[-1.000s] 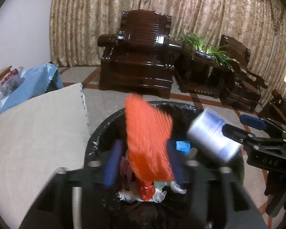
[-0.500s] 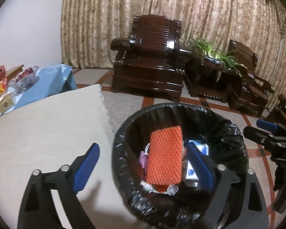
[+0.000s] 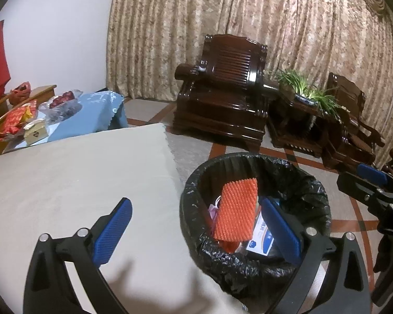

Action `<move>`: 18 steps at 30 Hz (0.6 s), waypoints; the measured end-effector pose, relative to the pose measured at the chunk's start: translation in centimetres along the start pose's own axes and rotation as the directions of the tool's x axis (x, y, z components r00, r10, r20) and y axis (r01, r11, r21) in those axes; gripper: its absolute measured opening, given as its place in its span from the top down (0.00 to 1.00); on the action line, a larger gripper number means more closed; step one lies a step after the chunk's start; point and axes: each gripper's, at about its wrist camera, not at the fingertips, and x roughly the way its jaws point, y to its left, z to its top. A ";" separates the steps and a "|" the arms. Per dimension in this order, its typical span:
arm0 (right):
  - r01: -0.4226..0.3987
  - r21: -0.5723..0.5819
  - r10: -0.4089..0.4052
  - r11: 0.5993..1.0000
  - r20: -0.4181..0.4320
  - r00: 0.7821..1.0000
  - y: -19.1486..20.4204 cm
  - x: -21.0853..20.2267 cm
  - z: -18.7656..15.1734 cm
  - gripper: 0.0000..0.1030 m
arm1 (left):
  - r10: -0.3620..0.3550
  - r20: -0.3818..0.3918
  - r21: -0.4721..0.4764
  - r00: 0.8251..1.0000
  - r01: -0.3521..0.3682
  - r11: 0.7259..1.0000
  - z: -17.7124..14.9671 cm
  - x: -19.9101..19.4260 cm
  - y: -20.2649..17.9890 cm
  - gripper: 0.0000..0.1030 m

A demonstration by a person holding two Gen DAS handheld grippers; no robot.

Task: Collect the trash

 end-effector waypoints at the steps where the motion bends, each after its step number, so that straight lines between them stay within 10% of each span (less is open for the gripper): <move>1: -0.004 -0.001 0.004 1.000 0.001 1.000 0.2 -0.3 0.2 0.05 | 0.006 0.007 -0.002 1.000 -0.006 1.000 0.0 -0.5 0.0 0.06; 18: -0.037 -0.068 0.039 0.997 0.027 0.999 3.4 -3.7 1.2 0.05 | 0.044 0.090 -0.008 0.995 -0.044 0.999 0.7 -6.0 0.1 0.06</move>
